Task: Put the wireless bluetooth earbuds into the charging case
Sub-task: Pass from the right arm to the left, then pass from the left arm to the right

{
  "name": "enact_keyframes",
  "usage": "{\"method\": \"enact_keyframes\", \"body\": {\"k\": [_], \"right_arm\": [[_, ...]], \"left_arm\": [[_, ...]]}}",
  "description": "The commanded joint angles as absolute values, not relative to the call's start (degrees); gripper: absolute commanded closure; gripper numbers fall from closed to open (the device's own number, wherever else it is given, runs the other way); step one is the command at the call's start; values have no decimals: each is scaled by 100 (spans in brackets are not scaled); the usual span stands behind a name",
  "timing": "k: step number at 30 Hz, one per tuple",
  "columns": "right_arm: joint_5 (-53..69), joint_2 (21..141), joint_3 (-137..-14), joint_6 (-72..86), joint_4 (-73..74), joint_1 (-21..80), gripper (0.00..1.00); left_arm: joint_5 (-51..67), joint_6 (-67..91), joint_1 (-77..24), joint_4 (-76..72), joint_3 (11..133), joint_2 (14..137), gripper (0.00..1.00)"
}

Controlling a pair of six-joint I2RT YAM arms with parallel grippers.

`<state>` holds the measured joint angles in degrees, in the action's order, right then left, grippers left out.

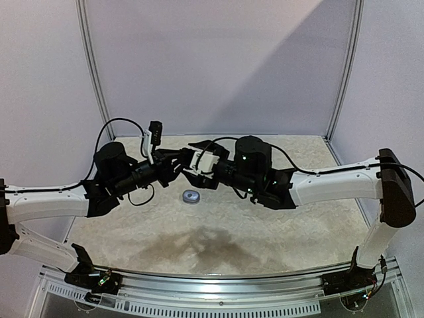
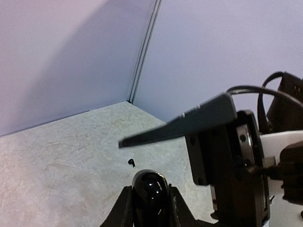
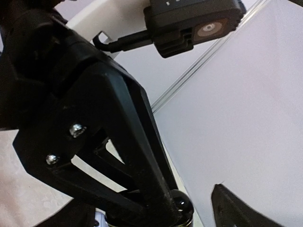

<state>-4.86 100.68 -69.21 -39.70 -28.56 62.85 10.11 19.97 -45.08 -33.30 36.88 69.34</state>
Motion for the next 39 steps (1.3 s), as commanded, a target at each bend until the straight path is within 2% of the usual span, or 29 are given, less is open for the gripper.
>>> {"method": "enact_keyframes", "body": {"k": [1,7,10,13,18,25,27,33,39], "right_arm": [[37,9814,-7449,-3431,-1511,5989,3],[2804,9471,-8492,-3543,2153,5410,1],[3359,9651,-8906,-3832,3241,5278,2],[3556,9987,-9340,-4089,3830,5272,7],[3667,10402,-9729,-4292,4147,5265,24],[3456,10550,-9809,-4213,3961,5267,58],[3497,10526,-9800,-4164,3892,5272,64],[3498,10485,-9790,-4122,3825,5273,64],[3340,10479,-9790,-4044,3726,5266,54]], "left_arm": [[1282,1353,-4438,-3472,3436,6831,100],[1851,614,-4438,-3568,3208,6746,100],[2282,69,-4460,-3603,3159,6749,100],[2460,-296,-4470,-3572,3174,6767,100],[2610,-327,-4482,-3471,3225,6762,100],[2644,-304,-4523,-3419,3228,6750,100],[2658,-299,-4535,-3398,3234,6759,100],[2693,-281,-4544,-3341,3252,6766,100],[2725,-263,-4544,-3313,3261,6772,100]]}}
